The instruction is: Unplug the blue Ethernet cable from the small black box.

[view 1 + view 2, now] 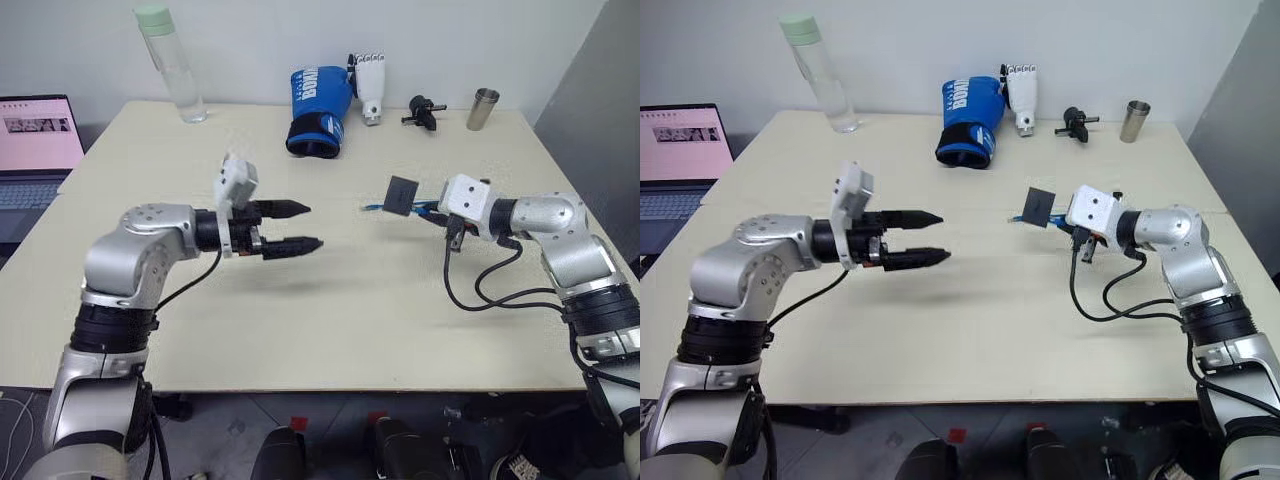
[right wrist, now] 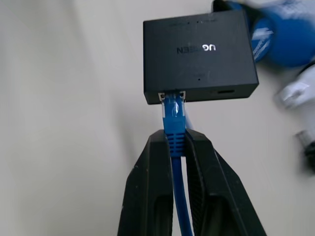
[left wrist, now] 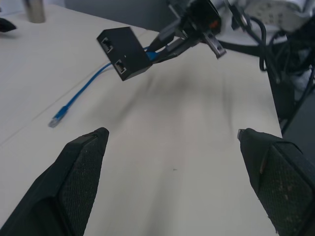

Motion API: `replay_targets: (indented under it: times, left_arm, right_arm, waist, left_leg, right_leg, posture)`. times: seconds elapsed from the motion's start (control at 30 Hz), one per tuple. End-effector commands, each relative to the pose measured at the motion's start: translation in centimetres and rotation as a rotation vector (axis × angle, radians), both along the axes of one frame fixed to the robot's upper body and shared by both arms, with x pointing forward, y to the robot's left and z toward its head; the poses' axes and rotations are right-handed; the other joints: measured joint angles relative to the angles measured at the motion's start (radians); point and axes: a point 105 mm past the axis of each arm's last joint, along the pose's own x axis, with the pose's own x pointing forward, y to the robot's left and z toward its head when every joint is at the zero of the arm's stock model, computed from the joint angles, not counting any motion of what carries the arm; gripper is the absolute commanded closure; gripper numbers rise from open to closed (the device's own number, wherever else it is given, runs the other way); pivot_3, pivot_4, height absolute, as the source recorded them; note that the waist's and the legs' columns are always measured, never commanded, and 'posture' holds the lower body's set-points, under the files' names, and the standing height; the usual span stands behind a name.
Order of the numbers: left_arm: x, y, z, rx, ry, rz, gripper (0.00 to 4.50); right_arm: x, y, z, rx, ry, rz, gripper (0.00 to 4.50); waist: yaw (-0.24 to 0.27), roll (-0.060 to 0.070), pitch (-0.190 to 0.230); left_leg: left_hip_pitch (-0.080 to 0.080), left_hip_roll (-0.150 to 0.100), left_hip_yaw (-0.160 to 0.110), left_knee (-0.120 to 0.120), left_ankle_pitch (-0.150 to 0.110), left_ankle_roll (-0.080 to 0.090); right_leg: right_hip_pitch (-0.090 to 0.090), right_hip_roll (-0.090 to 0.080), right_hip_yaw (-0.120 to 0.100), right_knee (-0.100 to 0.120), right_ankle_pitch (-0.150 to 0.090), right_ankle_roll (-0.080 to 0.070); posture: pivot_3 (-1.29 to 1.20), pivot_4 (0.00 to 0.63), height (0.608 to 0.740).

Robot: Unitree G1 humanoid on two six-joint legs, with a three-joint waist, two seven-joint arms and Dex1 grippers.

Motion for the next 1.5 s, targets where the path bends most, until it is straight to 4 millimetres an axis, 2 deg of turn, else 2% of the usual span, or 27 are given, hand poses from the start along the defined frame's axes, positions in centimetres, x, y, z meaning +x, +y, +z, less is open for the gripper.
replay_targets:
  times: [0.03,0.1,0.27,0.47,0.67,0.8,1.03,1.27,1.5]
  left_arm:
    - [0.1,-0.4,1.7,-0.057,-0.039,0.001,0.00]
    - [0.3,-0.7,1.7,-0.069,-0.040,0.005,0.00]
    - [1.5,-3.1,1.7,-0.110,-0.075,-0.007,0.00]
    - [2.6,-4.9,1.9,-0.117,-0.142,-0.024,0.00]
    - [3.2,-5.8,1.3,-0.094,-0.175,-0.048,0.00]
    - [3.9,-6.0,0.6,-0.067,-0.185,-0.037,0.67]
    - [4.3,-6.9,1.4,-0.114,-0.196,-0.047,2.19]
    - [4.4,-6.6,1.5,-0.112,-0.201,-0.041,3.68]
    - [4.5,-5.9,1.3,-0.096,-0.194,-0.027,3.70]
  right_arm:
    - [0.0,0.4,1.5,-0.134,-0.334,0.060,4.39]
    - [-0.1,0.7,1.7,-0.167,-0.426,0.091,4.39]
    - [-0.7,3.3,1.9,-0.191,-0.597,0.180,4.39]
    - [-1.3,5.0,2.4,-0.157,-0.643,0.229,4.39]
    - [-1.7,5.4,3.1,-0.134,-0.661,0.243,4.39]
    - [-2.3,6.1,3.6,-0.119,-0.687,0.264,4.39]
    - [-2.4,6.2,3.3,-0.120,-0.675,0.264,4.39]
    - [-2.2,5.9,3.3,-0.122,-0.666,0.249,4.39]
    - [-1.9,5.5,3.3,-0.108,-0.643,0.229,4.39]
  waist:
    - [0.000,0.000,0.000]
    - [0.000,0.000,0.000]
    - [0.000,0.000,0.000]
    - [-0.001,0.000,0.000]
    - [-0.001,0.000,0.000]
    - [-0.001,0.000,0.000]
    - [0.000,0.000,0.000]
    - [-0.001,0.000,0.000]
    - [-0.001,0.000,0.000]
  left_leg:
    - [0.000,0.000,0.000,0.000,0.000,0.000]
    - [0.000,-0.001,0.001,0.000,0.000,0.000]
    - [0.001,-0.001,0.001,0.001,0.001,-0.001]
    - [0.001,-0.001,0.002,0.001,0.002,-0.004]
    - [0.001,-0.001,0.002,0.001,0.002,-0.004]
    - [0.001,-0.001,0.002,0.001,0.002,-0.004]
    - [0.001,-0.001,0.002,0.001,0.002,-0.003]
    - [0.001,-0.001,0.002,0.001,0.002,-0.003]
    - [0.001,-0.001,0.002,0.001,0.002,-0.003]
  right_leg:
    - [0.000,0.000,0.000,0.000,0.000,0.000]
    - [0.000,-0.001,0.001,0.000,0.000,0.000]
    - [0.000,-0.001,0.001,0.002,0.000,0.000]
    - [0.000,-0.001,0.003,0.002,0.000,0.000]
    - [0.000,-0.001,0.003,0.002,0.000,0.000]
    - [0.000,-0.001,0.004,0.002,0.000,0.000]
    - [0.000,-0.001,0.004,0.002,0.000,0.000]
    - [0.000,-0.001,0.004,0.002,0.000,0.000]
    - [0.000,-0.001,0.004,0.002,0.000,0.000]
  posture:
    - [0.00,0.150,0.740]
    - [0.00,0.150,0.740]
    - [0.00,0.150,0.740]
    - [0.00,0.150,0.740]
    - [0.00,0.150,0.740]
    - [0.00,0.150,0.740]
    - [0.00,0.150,0.740]
    - [0.00,0.150,0.740]
    - [0.00,0.150,0.740]
